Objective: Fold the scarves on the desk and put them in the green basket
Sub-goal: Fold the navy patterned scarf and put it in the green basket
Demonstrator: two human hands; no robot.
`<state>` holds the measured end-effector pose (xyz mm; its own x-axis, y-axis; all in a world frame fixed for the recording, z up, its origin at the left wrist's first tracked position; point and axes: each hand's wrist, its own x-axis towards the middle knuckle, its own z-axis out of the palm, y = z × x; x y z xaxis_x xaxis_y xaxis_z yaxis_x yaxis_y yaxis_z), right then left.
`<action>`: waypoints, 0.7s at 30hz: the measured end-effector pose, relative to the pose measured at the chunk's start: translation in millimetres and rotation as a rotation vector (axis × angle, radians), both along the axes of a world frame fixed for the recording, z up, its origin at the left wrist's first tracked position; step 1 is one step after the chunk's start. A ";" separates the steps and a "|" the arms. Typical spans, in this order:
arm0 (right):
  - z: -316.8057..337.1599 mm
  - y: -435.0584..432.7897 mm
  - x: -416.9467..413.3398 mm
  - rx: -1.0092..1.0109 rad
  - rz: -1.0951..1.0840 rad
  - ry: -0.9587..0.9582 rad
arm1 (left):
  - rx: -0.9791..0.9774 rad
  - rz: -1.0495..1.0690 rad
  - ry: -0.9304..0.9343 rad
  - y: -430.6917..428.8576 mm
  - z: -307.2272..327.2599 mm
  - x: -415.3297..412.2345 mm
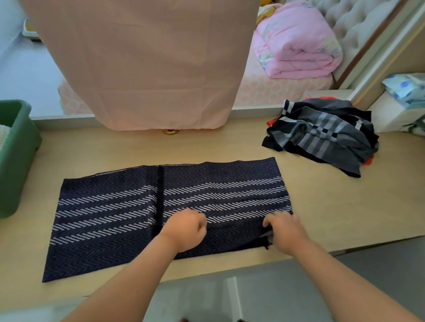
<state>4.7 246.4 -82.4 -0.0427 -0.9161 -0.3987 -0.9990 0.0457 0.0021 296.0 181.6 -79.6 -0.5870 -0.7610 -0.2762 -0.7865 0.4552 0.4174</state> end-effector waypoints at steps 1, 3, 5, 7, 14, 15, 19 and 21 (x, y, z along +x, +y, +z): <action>0.2 0.1 -11.9 -0.021 -0.001 0.026 | 0.020 -0.003 0.042 1.1 -1.1 -16.5; -1.3 0.2 -35.4 -0.049 -0.015 0.050 | 0.048 -0.021 0.087 2.4 -4.0 -51.1; -4.6 -1.0 -54.7 -0.045 0.000 0.062 | 0.046 -0.050 0.104 2.0 -6.0 -84.8; -9.8 -0.3 -69.6 -0.049 0.019 0.050 | 0.038 -0.088 0.108 1.3 -9.8 -119.9; -13.0 22.9 -97.5 -0.400 0.018 -0.343 | 0.077 -0.148 -0.233 3.9 -31.5 -179.9; -12.1 29.2 -100.1 -0.443 -0.015 -0.365 | 0.051 -0.146 -0.268 5.6 -33.1 -181.4; -15.8 49.2 -112.3 -0.395 -0.228 -0.394 | 0.008 -0.107 -0.277 9.4 -31.3 -190.1; -21.5 56.9 -111.4 -0.191 -0.254 -0.437 | 0.013 -0.102 -0.288 11.2 -29.1 -191.4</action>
